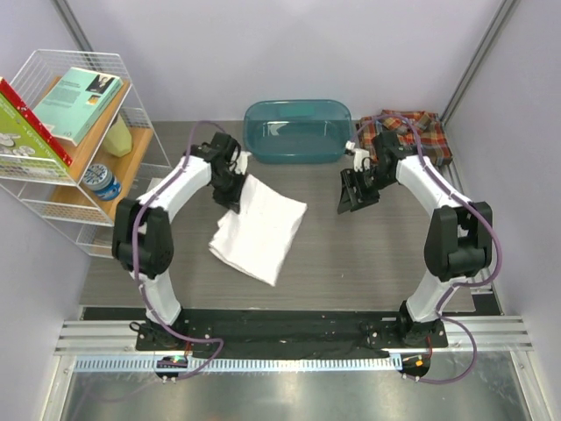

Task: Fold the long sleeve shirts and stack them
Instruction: Fold the shirt

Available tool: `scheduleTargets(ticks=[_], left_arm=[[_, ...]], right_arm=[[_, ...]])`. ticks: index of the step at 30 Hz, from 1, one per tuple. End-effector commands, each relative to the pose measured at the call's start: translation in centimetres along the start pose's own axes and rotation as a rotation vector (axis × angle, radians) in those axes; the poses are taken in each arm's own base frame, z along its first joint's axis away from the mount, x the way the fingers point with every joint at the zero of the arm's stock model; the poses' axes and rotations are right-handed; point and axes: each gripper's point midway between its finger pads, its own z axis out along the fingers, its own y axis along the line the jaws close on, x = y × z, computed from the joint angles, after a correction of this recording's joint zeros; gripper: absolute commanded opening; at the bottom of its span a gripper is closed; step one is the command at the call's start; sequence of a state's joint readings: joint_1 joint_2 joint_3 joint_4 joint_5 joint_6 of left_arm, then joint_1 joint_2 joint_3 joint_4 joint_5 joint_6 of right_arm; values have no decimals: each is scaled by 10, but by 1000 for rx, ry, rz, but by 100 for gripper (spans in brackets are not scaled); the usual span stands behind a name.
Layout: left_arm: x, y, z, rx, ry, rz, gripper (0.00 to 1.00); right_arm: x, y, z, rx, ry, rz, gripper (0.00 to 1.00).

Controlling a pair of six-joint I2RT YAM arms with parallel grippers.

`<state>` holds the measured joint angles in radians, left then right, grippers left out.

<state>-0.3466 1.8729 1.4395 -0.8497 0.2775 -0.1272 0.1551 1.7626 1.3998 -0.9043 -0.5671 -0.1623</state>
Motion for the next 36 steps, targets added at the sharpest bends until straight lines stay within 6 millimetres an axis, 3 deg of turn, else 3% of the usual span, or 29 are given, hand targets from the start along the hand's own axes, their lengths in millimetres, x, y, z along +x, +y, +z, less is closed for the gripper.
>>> scheduleTargets(ticks=[1,3,5,7,10,13,14,15,17,18,21,22,23,25,31,33,34,36], left_arm=[[-20,45,-123,-432,-92,168,0],[-41,38,-164,-533,-161,257,0],[-43,39,-191,-652,-163,312,0],[-41,22,-192,-700,-152,391,0],[-32,2,-165,-734,-129,461,0],[-15,-11,-104,-731,-85,511,0],[-1,-10,-80,-728,-50,500,0],[1,-23,-48,-709,-33,548,0],[7,-35,-13,-702,-13,535,0],[15,-42,15,-704,38,560,0],[8,-63,51,-659,37,545,0],[15,-64,68,-641,88,541,0],[4,-77,70,-609,61,530,0],[8,-91,81,-547,85,504,0],[-8,-154,79,-282,19,409,7],[-7,-179,71,-160,16,396,21],[-10,-188,61,-123,7,405,46],[-11,-201,36,-58,-2,432,61]], right_arm=[[13,19,-14,-45,0,-18,56],[18,20,-14,-51,4,-12,56],[22,20,-14,-57,10,-7,56],[25,19,-13,-58,15,-6,56],[31,17,-10,-69,29,3,56],[38,15,-7,-79,46,20,56],[42,14,-5,-81,56,29,56],[43,13,-5,-83,59,36,56],[47,12,-4,-84,65,45,56],[48,11,-3,-84,70,51,56],[53,9,-5,-85,78,73,56],[54,9,-6,-88,77,75,56],[56,8,-7,-88,79,85,56],[58,9,-8,-96,78,96,56],[59,7,-8,-147,57,183,56],[58,0,-9,-139,48,210,60],[57,-2,-9,-141,46,223,62],[56,-3,-8,-151,46,248,64]])
